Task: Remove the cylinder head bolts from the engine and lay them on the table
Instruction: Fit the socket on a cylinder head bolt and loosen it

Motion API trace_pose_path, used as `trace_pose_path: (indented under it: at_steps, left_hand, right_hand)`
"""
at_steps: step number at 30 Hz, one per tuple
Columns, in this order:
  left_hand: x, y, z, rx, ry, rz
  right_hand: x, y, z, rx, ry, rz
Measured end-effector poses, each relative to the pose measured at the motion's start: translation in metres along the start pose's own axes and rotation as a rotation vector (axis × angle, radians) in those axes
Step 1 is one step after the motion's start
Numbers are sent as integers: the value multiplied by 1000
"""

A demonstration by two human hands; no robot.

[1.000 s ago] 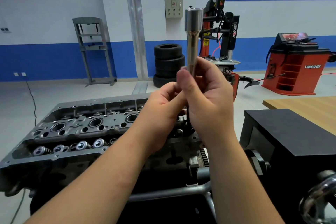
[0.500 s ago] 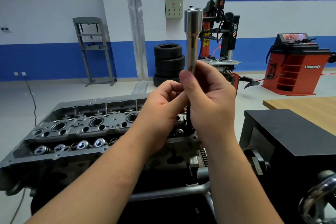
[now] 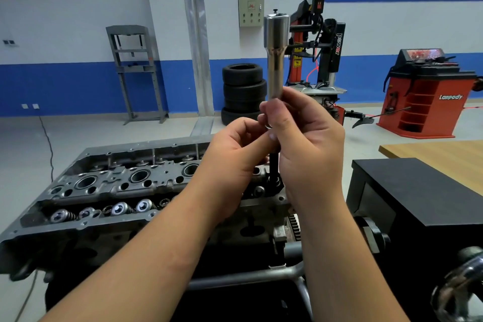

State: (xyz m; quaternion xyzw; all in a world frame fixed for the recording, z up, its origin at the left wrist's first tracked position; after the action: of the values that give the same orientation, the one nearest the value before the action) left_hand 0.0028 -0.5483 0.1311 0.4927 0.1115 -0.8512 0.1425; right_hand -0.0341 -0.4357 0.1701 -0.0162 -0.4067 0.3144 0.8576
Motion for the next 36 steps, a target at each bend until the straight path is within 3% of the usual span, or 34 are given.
trace_pose_path:
  at_steps: [7, 12, 17, 21, 28, 36]
  left_hand:
    - [6, -6, 1, 63, 46, -16]
    - [-1, -1, -1, 8, 8, 10]
    - [5, -11, -1, 96, 60, -56]
    - [1, -11, -2, 127, 24, -49]
    - [-2, 0, -1, -3, -4, -10]
    - [-2, -10, -2, 111, 15, -40]
  right_hand:
    - [5, -3, 2, 39, -11, 35]
    - [2, -1, 0, -13, 8, 4]
    - [-4, 2, 3, 6, -41, 81]
    - [6, -2, 1, 18, 23, 28]
    - [0, -4, 0, 31, 11, -2]
    - [7, -6, -1, 49, 34, -14]
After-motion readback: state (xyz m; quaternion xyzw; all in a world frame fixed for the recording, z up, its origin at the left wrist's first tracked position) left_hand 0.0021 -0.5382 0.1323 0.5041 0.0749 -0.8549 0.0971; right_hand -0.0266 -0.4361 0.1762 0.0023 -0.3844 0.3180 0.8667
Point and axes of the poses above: each hand's wrist, its own z-axis towards the middle knuckle, its own y-axis out of the back of the hand, x = y × z, the point moved 9 cm from there along z, towards the middle knuckle, and after that the axes turned 6 degrees about -y, right-handed, at the moved point
